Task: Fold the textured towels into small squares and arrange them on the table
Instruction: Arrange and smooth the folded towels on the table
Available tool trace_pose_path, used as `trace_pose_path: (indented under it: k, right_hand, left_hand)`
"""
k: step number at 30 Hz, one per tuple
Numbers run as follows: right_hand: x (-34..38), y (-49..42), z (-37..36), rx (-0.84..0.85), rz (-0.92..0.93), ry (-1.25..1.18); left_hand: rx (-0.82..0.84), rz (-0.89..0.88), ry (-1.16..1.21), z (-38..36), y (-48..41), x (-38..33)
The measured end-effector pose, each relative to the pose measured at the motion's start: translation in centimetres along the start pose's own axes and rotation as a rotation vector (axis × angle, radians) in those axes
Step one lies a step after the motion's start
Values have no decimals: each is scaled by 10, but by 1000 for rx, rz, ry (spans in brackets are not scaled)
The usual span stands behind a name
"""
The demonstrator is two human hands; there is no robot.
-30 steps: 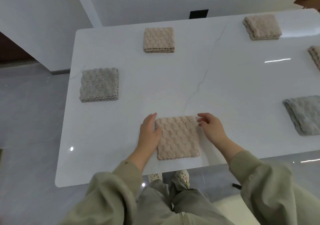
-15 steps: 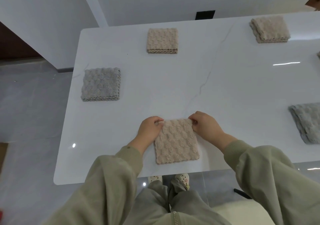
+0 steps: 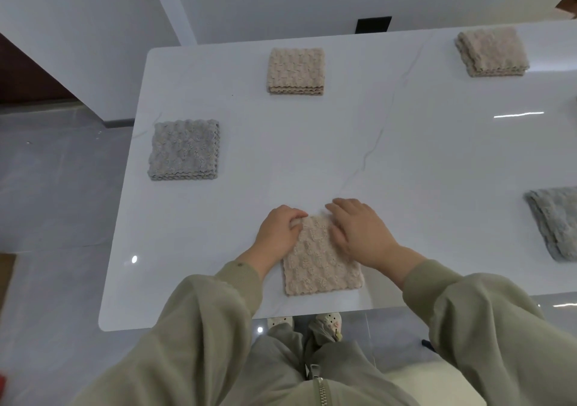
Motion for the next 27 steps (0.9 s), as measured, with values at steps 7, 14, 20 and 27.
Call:
trace_pose_path:
  k: [7, 14, 20, 27]
  right_hand:
    - [-19, 9, -10, 83, -67, 1]
    - [5, -20, -6, 192, -63, -111]
    - [20, -37, -22, 384, -100, -158]
    - [32, -34, -23, 386, 0, 4]
  left_hand:
    - [-219, 182, 96, 30, 23, 24]
    - [454, 947, 791, -13, 110, 31]
    - [609, 1101, 1556, -93, 143, 8]
    - [375, 1063, 1786, -102, 129, 3]
Point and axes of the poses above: each hand's wrist, its own y-axis away from the middle knuckle, its own z-axis out of the back of the hand, x = y × z, the point moved 7 cm from there along -y, towards the middle knuckle, and after that the axes turned 8 degrees about y, right-handed, at the moved point
